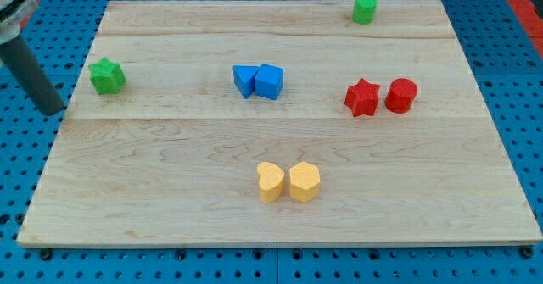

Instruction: Push the green star into the green circle

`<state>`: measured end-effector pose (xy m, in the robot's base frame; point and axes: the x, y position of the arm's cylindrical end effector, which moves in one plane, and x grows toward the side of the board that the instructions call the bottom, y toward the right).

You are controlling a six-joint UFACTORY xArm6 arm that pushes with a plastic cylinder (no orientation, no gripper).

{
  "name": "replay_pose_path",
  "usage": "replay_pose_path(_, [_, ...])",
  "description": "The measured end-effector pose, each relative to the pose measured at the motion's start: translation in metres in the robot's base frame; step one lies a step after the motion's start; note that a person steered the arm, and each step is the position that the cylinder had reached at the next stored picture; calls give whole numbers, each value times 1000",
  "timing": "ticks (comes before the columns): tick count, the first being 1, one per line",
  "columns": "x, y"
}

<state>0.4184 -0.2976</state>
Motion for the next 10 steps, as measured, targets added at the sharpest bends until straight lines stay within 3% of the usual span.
replay_pose_path(2, [-61, 92])
replay_pose_path(3, [-98, 84])
replay_pose_path(4, [-121, 129])
replay_pose_path(6, [-163, 329])
replay_pose_path(7, [-163, 383])
replay_pose_path(9, [-142, 401])
replay_pose_path(10, [-172, 405])
